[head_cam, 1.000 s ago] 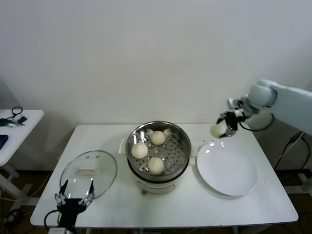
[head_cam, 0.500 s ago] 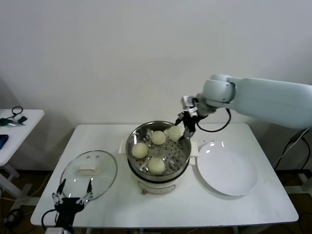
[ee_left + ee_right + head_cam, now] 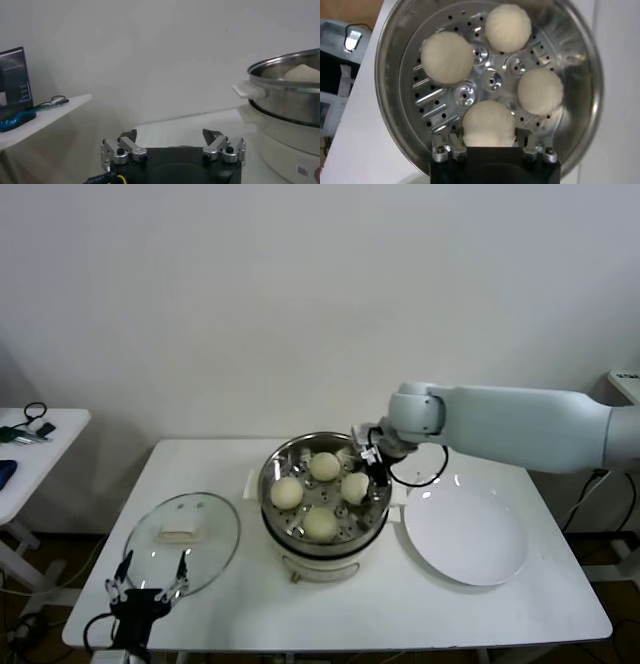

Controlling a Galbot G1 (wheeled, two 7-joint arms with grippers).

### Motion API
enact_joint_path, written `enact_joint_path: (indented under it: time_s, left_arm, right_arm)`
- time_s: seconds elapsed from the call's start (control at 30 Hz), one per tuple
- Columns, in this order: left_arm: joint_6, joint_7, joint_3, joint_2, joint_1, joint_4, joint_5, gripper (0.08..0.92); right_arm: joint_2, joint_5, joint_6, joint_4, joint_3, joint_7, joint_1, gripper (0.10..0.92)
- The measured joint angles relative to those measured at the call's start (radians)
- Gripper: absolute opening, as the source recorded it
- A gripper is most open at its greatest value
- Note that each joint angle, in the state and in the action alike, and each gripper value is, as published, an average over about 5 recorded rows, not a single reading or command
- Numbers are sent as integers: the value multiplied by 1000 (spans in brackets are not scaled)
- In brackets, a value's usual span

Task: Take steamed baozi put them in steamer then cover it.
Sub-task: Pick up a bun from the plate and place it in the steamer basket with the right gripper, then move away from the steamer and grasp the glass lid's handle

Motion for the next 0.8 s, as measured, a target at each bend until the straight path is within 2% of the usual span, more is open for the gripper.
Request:
enact_joint_path:
  time_s: [0.1, 0.27, 0.37, 0.63, 0.8]
  left_arm:
    - [1, 0, -1, 1, -1, 1, -1, 823]
    - [10, 1, -2, 3, -1, -4, -6, 823]
    - [14, -1, -2, 3, -3, -6, -8, 823]
    - [26, -2, -2, 6, -5, -19, -10, 823]
    - [37, -3, -1, 8, -13, -20, -13, 823]
  right_arm:
    - [5, -4, -2, -4, 4, 5, -8, 695]
    - [6, 2, 4, -10, 18, 7, -8, 792]
    - [-1, 16, 15, -10, 28, 1, 3, 818]
    - [-49, 89, 40, -14, 81, -12, 42, 823]
    - [-115, 143, 23, -18, 226, 80, -22, 823]
